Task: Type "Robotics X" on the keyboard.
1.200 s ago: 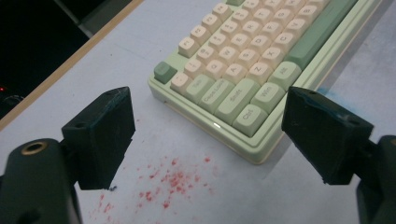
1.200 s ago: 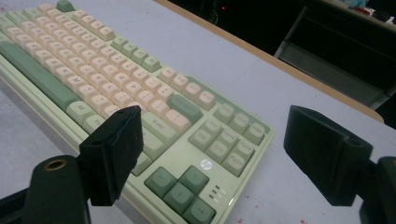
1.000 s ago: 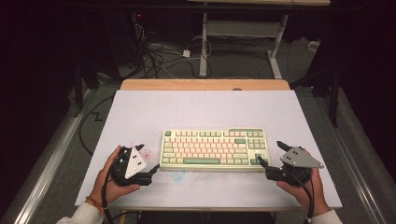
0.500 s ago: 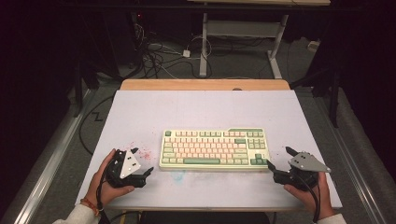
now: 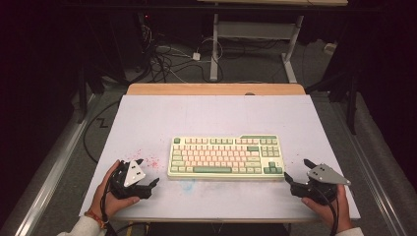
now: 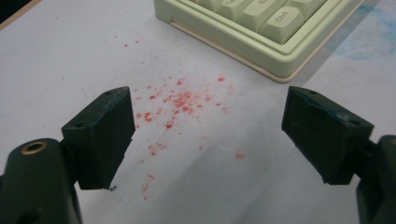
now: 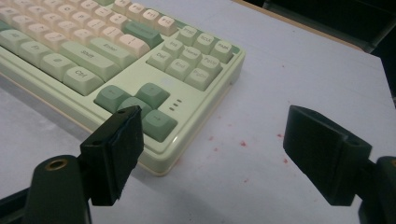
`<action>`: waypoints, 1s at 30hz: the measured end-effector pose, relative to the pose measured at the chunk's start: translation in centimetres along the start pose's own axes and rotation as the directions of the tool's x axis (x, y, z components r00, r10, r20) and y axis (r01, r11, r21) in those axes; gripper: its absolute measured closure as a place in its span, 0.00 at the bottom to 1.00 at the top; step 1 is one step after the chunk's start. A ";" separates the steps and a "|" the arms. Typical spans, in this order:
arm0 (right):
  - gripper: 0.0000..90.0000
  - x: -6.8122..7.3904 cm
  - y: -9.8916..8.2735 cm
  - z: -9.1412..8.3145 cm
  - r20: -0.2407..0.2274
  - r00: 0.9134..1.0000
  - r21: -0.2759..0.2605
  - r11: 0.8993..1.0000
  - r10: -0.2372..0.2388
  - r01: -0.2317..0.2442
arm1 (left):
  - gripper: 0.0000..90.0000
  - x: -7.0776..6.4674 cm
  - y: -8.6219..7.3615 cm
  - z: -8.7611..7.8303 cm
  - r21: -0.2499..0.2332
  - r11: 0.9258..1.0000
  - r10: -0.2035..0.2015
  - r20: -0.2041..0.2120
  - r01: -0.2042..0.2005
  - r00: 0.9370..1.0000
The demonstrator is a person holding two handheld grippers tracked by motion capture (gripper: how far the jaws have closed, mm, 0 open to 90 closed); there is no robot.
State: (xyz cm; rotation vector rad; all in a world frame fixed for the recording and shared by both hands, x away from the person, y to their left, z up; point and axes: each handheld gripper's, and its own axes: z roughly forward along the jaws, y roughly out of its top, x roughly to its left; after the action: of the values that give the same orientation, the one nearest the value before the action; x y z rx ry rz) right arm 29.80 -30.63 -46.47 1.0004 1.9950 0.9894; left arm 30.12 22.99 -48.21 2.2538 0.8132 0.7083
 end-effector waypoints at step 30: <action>0.23 0.8 0.7 -0.3 -0.006 1.000 -0.032 0.999 -0.026 0.026 | 0.18 -0.6 0.2 0.4 -0.001 0.999 0.038 0.016 -0.038 0.999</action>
State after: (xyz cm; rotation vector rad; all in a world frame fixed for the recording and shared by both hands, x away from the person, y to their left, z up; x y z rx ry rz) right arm 29.42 -29.75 -45.96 0.9528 1.9862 1.0090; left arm 30.07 22.29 -48.47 2.2765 0.7640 0.7066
